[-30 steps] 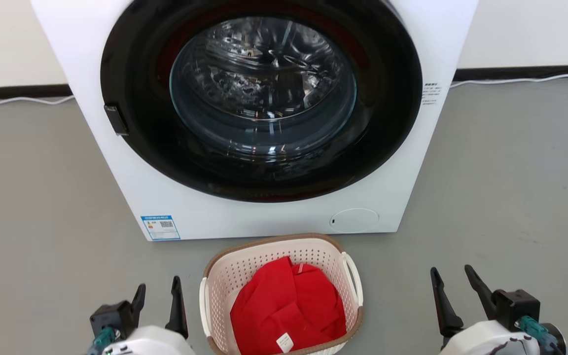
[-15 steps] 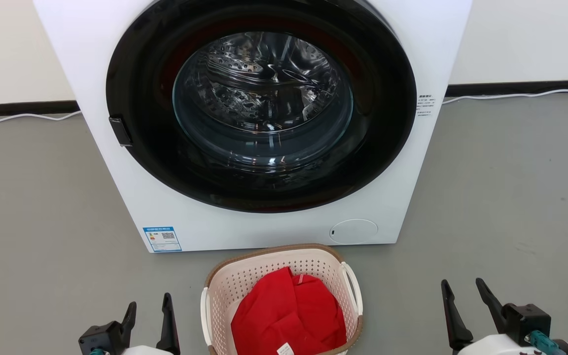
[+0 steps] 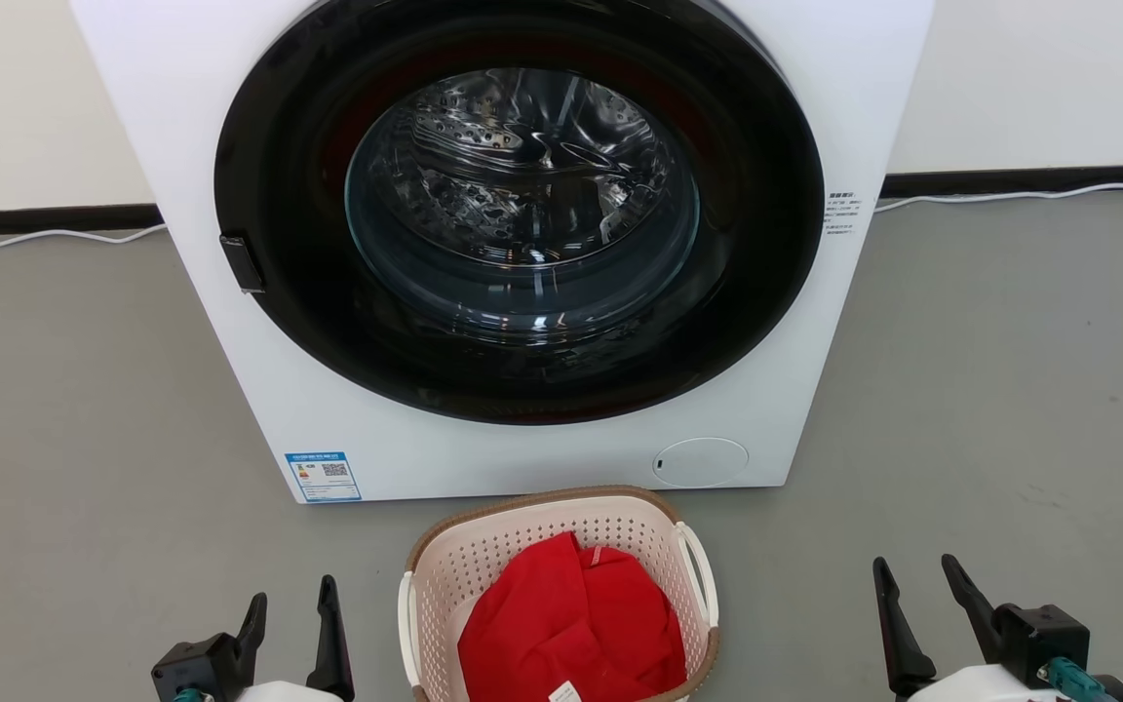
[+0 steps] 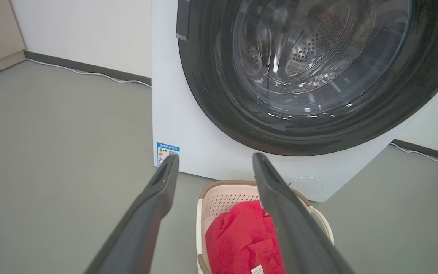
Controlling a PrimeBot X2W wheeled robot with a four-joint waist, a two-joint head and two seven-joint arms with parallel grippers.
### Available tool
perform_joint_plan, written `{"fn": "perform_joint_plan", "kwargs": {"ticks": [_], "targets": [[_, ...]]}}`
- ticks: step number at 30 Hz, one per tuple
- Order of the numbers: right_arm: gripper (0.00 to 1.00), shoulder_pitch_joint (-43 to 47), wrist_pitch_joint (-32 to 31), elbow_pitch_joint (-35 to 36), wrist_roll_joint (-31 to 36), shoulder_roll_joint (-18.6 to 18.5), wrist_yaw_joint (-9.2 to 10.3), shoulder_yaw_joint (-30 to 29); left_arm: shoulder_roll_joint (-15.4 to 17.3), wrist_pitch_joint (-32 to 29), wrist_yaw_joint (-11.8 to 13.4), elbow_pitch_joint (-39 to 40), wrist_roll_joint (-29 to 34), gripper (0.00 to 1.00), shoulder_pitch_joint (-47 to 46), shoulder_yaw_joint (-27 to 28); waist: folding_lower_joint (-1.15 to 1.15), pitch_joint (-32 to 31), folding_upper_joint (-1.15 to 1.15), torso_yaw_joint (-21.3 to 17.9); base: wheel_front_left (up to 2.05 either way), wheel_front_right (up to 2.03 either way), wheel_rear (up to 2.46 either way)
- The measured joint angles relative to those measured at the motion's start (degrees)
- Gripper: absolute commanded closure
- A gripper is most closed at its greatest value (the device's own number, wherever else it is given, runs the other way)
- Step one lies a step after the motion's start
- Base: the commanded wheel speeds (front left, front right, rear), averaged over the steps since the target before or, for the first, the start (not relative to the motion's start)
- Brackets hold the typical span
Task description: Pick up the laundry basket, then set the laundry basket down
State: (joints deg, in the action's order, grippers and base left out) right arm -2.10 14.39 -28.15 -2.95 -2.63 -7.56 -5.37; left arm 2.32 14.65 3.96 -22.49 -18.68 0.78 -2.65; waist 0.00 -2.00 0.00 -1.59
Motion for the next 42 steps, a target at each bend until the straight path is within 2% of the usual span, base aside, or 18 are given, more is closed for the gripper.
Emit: {"fn": "perform_joint_plan", "kwargs": {"ticks": [12,13,18,42], "targets": [[0.0,0.0,0.0,0.0,0.0,0.0,0.0,0.1,0.0,0.0,-0.2,-0.1,0.2,0.0,0.0,0.0,0.0,-0.1,0.0,0.0,0.0,0.0,0.0],[1.0,0.0,0.0,-0.4,-0.1,0.0,0.0,0.1,-0.1,0.0,-0.2,-0.4,0.2,1.0,0.0,0.0,0.0,-0.2,0.0,0.0,0.0,0.0,0.0],[1.0,1.4,-0.4,-2.5,-0.4,0.4,0.0,0.0,-0.5,-0.5,-0.2,-2.7,-0.1,1.0,1.2,0.0,0.0,-0.1,0.0,0.0,0.0,0.0,0.0],[1.0,1.5,-3.9,0.1,-17.2,0.5,0.0,-0.3,-0.5,-4.1,-2.0,-1.1,-14.0,1.0,1.2,1.2,0.02,0.3,0.0,0.3,0.0,0.0,0.0]]}}
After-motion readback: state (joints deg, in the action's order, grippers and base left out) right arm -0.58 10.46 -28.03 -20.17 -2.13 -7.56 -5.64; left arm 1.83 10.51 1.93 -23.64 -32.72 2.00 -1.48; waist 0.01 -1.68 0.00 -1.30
